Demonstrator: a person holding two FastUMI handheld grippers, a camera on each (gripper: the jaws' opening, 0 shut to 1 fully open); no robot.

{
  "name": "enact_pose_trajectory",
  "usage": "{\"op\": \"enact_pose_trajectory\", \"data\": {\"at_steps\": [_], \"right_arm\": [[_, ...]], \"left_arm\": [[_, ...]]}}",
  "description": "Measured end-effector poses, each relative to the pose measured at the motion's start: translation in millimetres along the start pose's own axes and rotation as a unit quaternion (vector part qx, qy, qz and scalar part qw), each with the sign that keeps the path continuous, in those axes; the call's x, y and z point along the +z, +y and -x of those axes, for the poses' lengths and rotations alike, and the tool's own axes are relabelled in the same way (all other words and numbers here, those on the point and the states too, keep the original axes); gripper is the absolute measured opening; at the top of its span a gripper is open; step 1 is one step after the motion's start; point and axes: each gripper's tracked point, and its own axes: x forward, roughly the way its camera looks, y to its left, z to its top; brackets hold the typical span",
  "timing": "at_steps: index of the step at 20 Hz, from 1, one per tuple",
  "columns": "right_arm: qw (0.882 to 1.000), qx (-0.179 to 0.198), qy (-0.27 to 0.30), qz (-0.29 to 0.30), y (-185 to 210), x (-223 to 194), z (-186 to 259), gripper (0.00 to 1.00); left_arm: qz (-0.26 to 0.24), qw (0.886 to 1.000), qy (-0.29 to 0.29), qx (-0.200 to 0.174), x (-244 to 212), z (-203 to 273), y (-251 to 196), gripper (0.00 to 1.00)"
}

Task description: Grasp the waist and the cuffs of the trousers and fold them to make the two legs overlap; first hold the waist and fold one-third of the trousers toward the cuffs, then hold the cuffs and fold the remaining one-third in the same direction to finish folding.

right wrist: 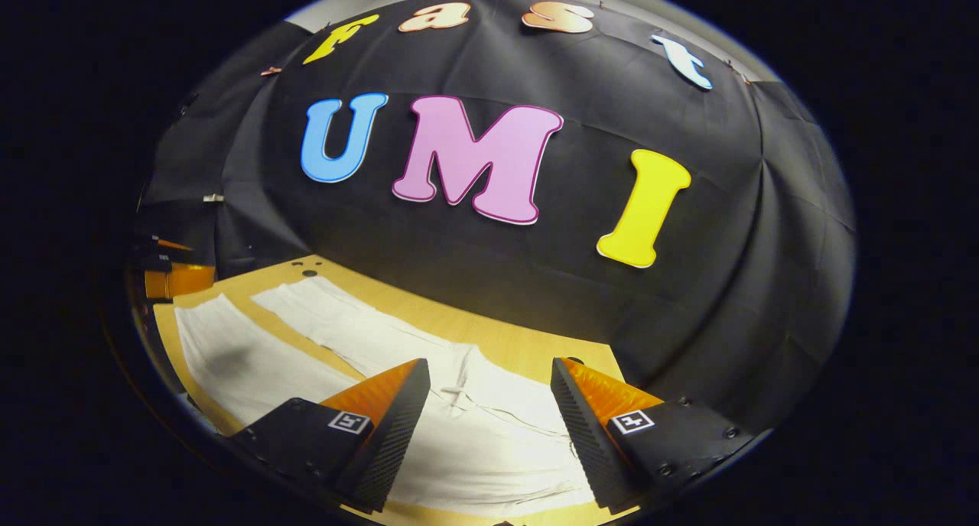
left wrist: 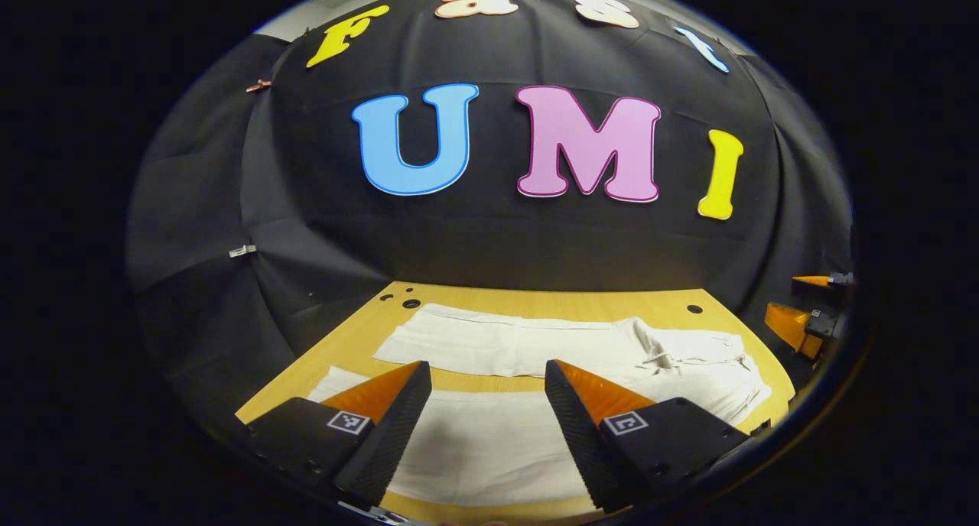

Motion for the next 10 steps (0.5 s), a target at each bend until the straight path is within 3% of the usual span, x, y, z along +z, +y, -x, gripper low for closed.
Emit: {"op": "enact_pose_trajectory", "data": {"at_steps": [6,10], "right_arm": [[0.99,0.05,0.088,0.096,-42.7,-69.4,-2.8,0.98],[0.965,0.094,0.181,0.164,-62.3,-136.0,12.4,0.98]], "left_arm": [[-0.009,1.0,0.013,0.012,-10.8,-3.8,3.4,0.95],[-0.011,0.999,0.032,0.021,-28.5,-6.8,3.6,0.95]]}}
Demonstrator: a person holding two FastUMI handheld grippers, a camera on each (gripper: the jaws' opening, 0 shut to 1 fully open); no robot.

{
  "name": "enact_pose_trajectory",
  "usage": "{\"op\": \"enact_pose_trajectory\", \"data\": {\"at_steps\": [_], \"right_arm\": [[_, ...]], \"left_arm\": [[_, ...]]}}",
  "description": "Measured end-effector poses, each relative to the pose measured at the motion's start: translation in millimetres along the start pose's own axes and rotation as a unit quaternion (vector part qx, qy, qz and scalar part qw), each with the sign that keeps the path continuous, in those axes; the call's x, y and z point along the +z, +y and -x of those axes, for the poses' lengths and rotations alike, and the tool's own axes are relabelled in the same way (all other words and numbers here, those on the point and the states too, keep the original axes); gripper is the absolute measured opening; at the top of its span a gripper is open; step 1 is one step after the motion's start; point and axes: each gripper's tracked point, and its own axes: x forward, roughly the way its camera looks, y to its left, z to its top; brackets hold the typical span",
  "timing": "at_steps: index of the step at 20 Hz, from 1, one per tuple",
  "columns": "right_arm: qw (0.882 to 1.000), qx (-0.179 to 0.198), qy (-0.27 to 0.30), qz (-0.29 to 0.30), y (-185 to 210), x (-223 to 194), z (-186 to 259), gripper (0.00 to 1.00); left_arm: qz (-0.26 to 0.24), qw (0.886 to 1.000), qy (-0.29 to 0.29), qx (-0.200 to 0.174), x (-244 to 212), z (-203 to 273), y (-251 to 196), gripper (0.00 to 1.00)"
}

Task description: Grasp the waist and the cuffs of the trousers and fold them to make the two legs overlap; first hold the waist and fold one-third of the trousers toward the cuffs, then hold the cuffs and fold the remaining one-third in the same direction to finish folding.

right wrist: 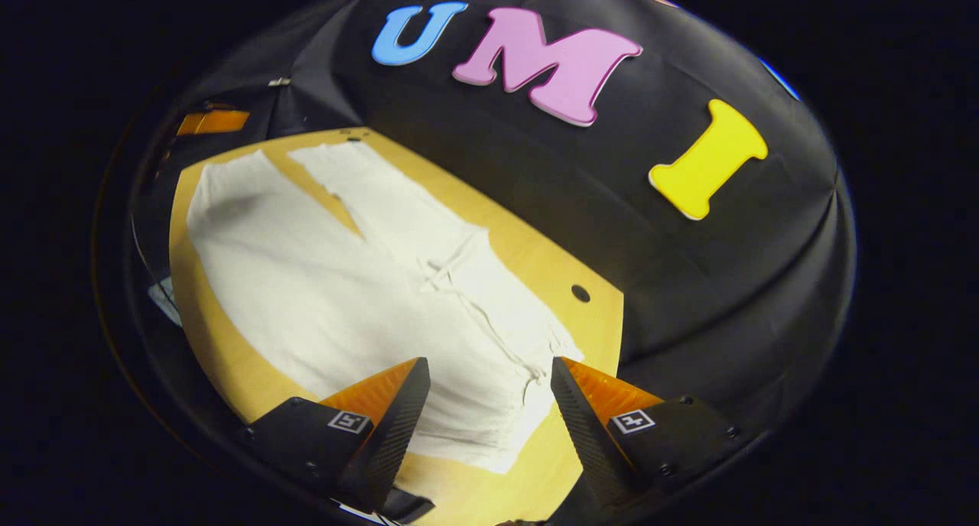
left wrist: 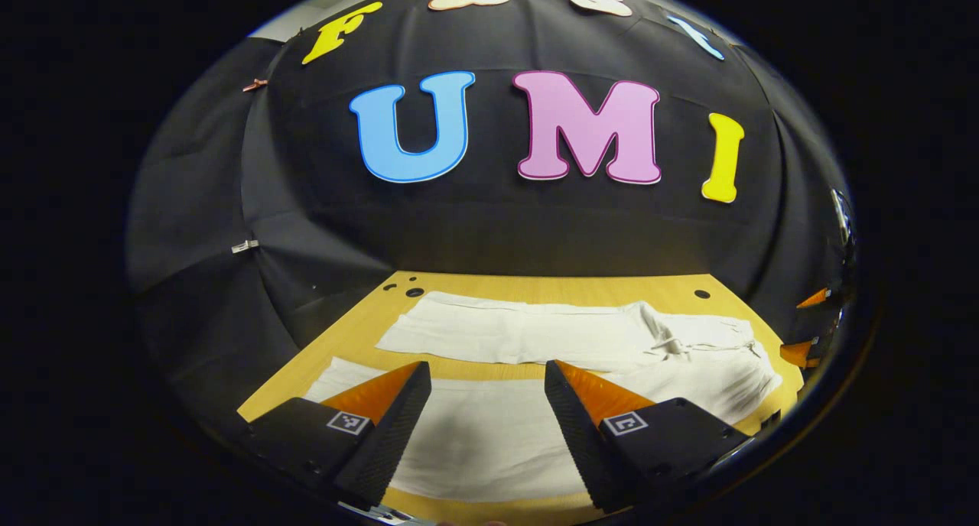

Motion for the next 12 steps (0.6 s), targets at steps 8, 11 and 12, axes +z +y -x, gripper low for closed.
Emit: {"op": "enact_pose_trajectory", "data": {"at_steps": [8,11,12], "right_arm": [[0.979,0.072,0.093,0.167,11.8,-115.9,-5.5,0.98],[0.972,0.078,0.108,0.196,9.6,-133.9,-13.0,0.98],[0.969,0.082,0.11,0.203,10.4,-138.4,-16.1,0.98]], "left_arm": [[-0.01,0.999,0.029,0.012,-22.6,-0.8,-2.6,0.95],[-0.013,0.999,0.039,0.014,-30.5,0.5,-5.0,0.95],[-0.016,0.999,0.04,0.015,-30.7,2.3,-5.0,0.95]]}}
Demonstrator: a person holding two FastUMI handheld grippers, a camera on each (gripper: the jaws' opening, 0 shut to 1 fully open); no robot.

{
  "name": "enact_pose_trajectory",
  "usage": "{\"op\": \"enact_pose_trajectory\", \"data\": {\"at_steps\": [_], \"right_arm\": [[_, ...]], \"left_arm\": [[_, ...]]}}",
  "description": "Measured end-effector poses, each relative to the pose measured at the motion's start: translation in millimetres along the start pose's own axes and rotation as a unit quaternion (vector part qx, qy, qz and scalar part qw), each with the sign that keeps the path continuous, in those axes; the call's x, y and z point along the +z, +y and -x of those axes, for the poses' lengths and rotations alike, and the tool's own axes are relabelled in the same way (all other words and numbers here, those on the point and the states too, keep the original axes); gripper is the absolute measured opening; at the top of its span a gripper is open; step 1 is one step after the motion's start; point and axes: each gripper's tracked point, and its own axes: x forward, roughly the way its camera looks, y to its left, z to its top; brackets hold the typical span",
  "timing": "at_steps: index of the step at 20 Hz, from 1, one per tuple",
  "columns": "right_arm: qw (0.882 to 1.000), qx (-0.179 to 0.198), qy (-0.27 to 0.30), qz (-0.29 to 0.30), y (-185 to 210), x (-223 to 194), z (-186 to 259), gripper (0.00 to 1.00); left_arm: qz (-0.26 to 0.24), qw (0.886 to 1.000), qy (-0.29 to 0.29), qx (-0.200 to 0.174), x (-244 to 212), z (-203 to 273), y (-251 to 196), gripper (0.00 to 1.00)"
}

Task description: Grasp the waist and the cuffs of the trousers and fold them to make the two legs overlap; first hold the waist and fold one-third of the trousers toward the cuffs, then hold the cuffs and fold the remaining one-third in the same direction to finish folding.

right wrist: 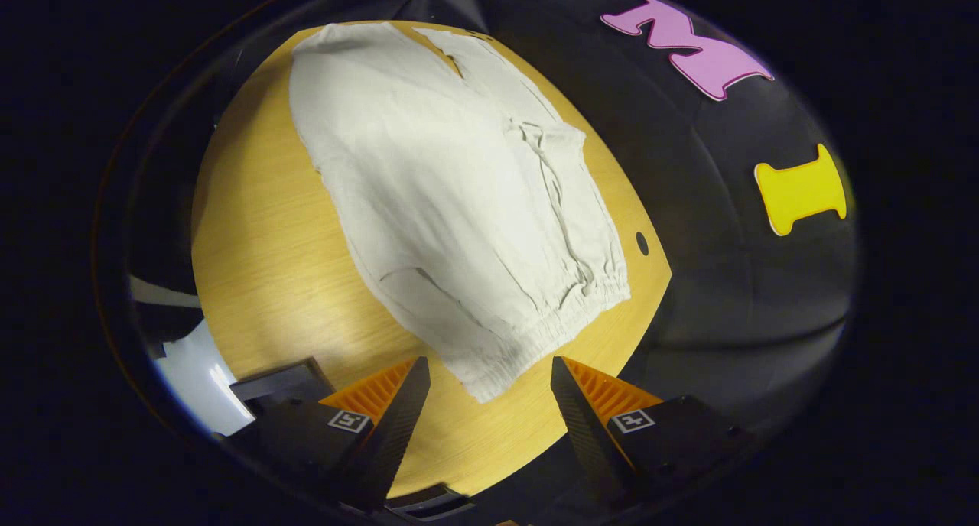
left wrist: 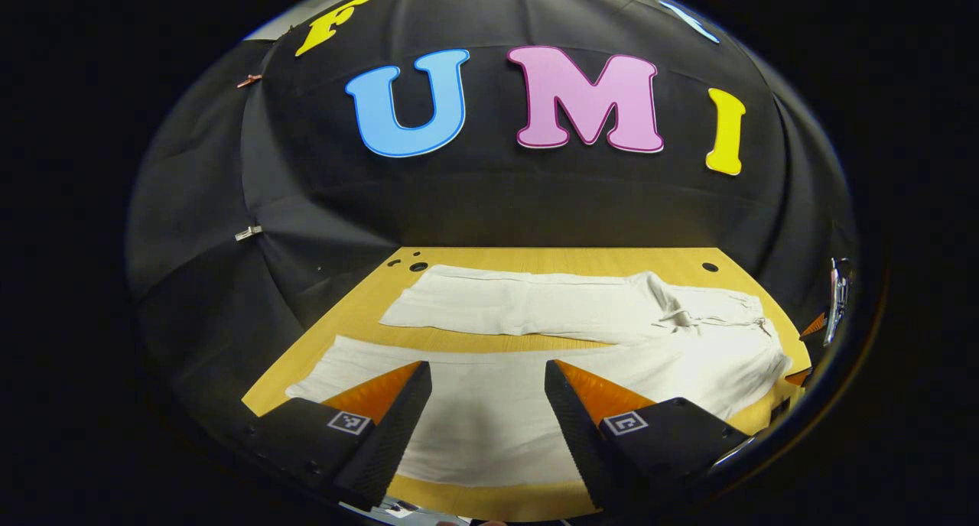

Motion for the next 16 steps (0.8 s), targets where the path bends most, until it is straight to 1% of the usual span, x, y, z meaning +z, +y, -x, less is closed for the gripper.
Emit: {"op": "enact_pose_trajectory", "data": {"at_steps": [3,4,6,8,10,13,14,16], "right_arm": [[0.999,0.012,0.018,0.03,5.4,-12.2,-13.5,0.98],[0.999,0.014,0.012,0.036,6.6,-10.3,-15.5,0.98],[0.999,0.004,0.005,0.051,5.0,-6.5,-21.2,0.94],[0.998,-0.003,0.004,0.065,4.8,-2.4,-24.2,0.94],[0.997,-0.018,0.008,0.071,-0.5,2.2,-27.8,0.9],[0.997,-0.038,0.016,0.071,-7.8,6.8,-41.0,0.88],[0.996,-0.046,0.021,0.073,-10.0,7.6,-44.7,0.8],[0.994,-0.059,0.027,0.088,-13.1,9.8,-50.7,0.71]], "left_arm": [[-0.002,1.0,0.006,0.007,-5.4,2.7,5.4,0.95],[0.0,1.0,0.009,0.01,-6.8,3.5,7.2,0.95],[0.004,1.0,0.013,0.017,-10.0,3.4,10.3,0.95],[0.014,0.999,0.02,0.022,-14.8,2.5,12.4,0.95],[0.022,0.999,0.025,0.026,-20.1,2.2,13.4,0.95],[0.021,0.999,0.029,0.03,-28.5,4.0,14.0,0.95],[0.018,0.999,0.031,0.032,-31.0,4.8,15.6,0.95],[0.016,0.998,0.036,0.04,-37.2,7.3,22.4,0.95]]}}
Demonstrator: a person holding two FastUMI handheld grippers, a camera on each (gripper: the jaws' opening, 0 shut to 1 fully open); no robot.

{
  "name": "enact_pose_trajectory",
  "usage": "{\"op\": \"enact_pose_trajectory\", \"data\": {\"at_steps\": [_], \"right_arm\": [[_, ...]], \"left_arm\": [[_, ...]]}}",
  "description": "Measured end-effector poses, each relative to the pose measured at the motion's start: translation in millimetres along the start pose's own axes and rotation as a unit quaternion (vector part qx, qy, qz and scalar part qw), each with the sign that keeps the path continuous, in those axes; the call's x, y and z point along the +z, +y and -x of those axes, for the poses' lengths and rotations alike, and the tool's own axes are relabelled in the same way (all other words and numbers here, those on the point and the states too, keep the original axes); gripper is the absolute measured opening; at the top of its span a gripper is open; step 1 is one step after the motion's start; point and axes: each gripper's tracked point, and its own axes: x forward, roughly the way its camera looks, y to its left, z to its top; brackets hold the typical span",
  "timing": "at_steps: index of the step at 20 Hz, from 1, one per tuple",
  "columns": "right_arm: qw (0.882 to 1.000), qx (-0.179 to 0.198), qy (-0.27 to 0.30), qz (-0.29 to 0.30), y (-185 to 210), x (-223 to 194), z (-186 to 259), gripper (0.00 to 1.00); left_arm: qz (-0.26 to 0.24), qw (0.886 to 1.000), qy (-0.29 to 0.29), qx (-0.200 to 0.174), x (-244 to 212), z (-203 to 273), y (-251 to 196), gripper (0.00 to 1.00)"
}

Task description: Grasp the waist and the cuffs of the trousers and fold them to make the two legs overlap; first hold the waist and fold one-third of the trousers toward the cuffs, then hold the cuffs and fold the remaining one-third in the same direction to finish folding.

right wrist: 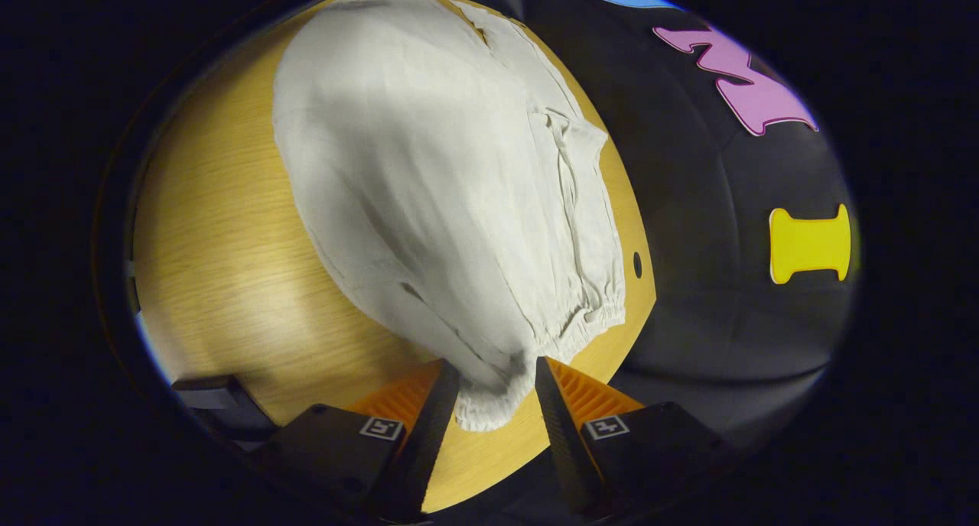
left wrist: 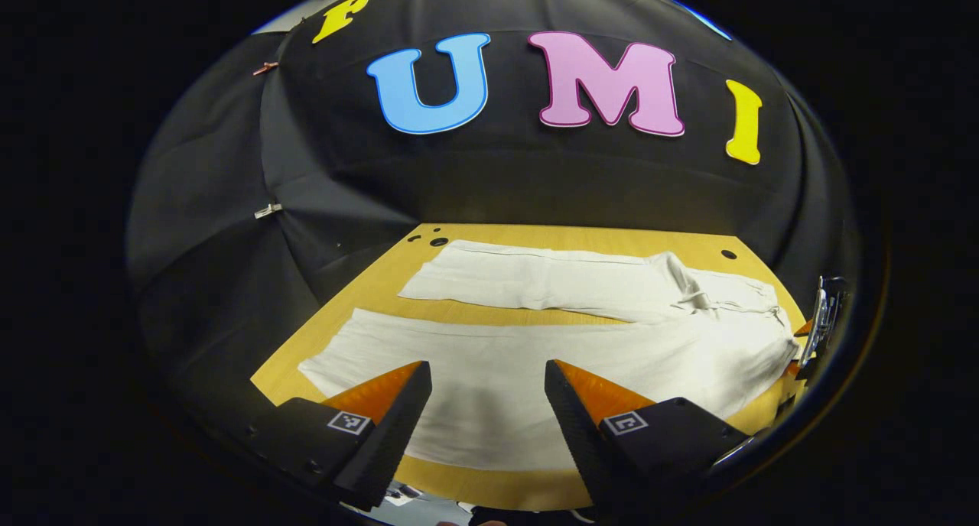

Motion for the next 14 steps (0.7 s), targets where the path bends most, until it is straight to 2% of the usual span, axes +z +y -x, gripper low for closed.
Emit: {"op": "enact_pose_trajectory", "data": {"at_steps": [1,2,3,5,6,7,10,12,14], "right_arm": [[1.0,0.006,0.004,0.007,4.8,-0.8,-2.3,0.73],[1.0,0.006,0.007,0.015,6.3,-1.2,-4.3,0.58],[1.0,0.001,0.006,0.025,4.8,-0.5,-6.0,0.49],[0.999,0.007,0.006,0.043,9.1,1.1,-7.1,0.35],[0.999,0.002,0.008,0.053,10.7,-0.4,-14.5,0.35],[0.998,0.007,0.006,0.065,12.0,1.5,-6.7,0.23],[0.996,0.015,0.005,0.089,10.5,-2.3,-11.6,0.19],[0.996,0.045,0.013,0.075,13.2,-2.6,-12.4,0.12],[0.996,0.077,0.02,0.047,11.0,-0.8,-4.3,0.07]], "left_arm": [[0.001,1.0,0.003,0.005,-3.4,-0.5,5.0,0.95],[0.002,1.0,0.006,0.009,-6.7,0.2,9.6,0.97],[-0.001,1.0,0.011,0.014,-12.3,-2.2,14.7,0.98],[-0.028,0.999,0.03,0.024,-29.2,-9.7,25.6,0.98],[-0.044,0.998,0.035,0.029,-36.2,-11.4,32.6,0.98],[-0.056,0.997,0.041,0.03,-44.8,-12.7,36.9,0.98],[-0.077,0.995,0.054,0.028,-65.1,-12.4,56.7,0.98],[-0.086,0.993,0.072,0.033,-82.8,-18.0,81.0,0.98],[-0.118,0.988,0.085,0.045,-95.6,-24.8,113.7,0.98]]}}
